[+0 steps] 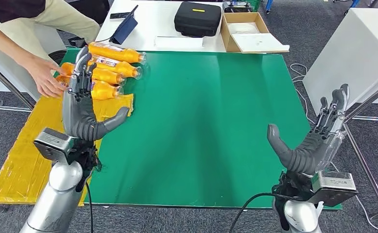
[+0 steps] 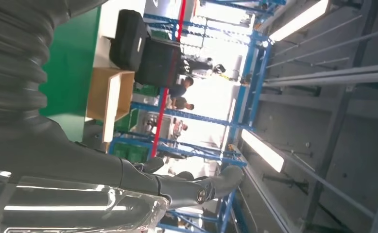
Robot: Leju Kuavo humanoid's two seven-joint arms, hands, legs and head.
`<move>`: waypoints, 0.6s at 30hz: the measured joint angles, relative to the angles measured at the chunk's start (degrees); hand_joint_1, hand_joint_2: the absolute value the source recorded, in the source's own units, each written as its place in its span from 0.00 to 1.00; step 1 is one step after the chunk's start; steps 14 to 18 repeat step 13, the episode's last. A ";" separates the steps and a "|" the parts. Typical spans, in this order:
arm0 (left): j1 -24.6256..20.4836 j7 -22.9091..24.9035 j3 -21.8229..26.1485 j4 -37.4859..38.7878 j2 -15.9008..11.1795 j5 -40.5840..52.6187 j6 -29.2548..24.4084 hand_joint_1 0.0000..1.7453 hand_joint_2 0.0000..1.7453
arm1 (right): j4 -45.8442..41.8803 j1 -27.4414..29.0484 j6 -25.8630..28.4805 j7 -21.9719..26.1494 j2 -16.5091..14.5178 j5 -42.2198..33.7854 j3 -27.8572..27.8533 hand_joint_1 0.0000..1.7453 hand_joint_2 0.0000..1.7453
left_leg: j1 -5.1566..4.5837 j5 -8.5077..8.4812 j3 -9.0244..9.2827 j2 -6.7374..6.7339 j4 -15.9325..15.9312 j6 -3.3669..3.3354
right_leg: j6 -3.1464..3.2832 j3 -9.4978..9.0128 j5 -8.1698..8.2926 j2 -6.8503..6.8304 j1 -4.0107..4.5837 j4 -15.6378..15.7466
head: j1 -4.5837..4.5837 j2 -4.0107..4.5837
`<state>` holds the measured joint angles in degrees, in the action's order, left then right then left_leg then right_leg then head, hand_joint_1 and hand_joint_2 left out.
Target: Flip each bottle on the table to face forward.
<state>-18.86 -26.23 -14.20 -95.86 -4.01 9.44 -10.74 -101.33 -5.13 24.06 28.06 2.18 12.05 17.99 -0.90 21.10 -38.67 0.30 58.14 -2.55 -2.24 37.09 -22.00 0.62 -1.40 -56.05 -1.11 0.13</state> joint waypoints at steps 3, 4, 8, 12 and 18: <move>0.50 0.46 -0.11 -1.02 0.38 -2.29 1.89 0.00 1.00 | -0.92 0.14 -0.98 -1.02 0.19 0.40 -0.01 0.00 1.00 | 0.00 -0.01 0.01 0.00 0.00 -0.01 | -0.04 -0.01 0.03 0.00 0.00 0.00 | 0.00 0.00; 0.61 0.61 -0.12 -1.20 0.46 -2.74 2.37 0.00 1.00 | -1.12 0.22 -1.14 -1.19 0.23 0.50 -0.02 0.00 1.00 | -0.01 -0.01 0.01 0.00 0.00 -0.01 | -0.06 -0.01 0.05 0.00 -0.01 0.00 | 0.00 0.00; 0.85 2.36 -0.13 -1.24 0.87 -6.84 6.26 0.00 1.00 | -1.72 0.61 -2.30 -2.39 0.30 1.37 -0.59 0.00 1.00 | -0.01 -0.01 0.01 0.01 0.00 -0.02 | -0.09 -0.01 0.07 0.00 -0.01 0.00 | -0.01 0.00; 0.61 4.03 -0.14 0.82 1.78 -10.60 9.20 0.00 1.00 | -1.85 0.62 -3.72 -3.45 0.41 1.28 -1.66 0.00 1.00 | -0.01 -0.01 0.02 0.00 0.00 -0.01 | -0.10 -0.01 0.07 0.00 -0.01 0.01 | -0.01 0.00; 0.56 4.18 -0.14 1.19 1.92 -10.91 9.49 0.00 1.00 | -1.85 0.61 -3.91 -3.55 0.44 1.21 -1.81 0.00 1.00 | -0.01 -0.01 0.02 0.00 0.00 -0.01 | -0.10 -0.01 0.07 0.00 -0.01 0.01 | -0.01 0.00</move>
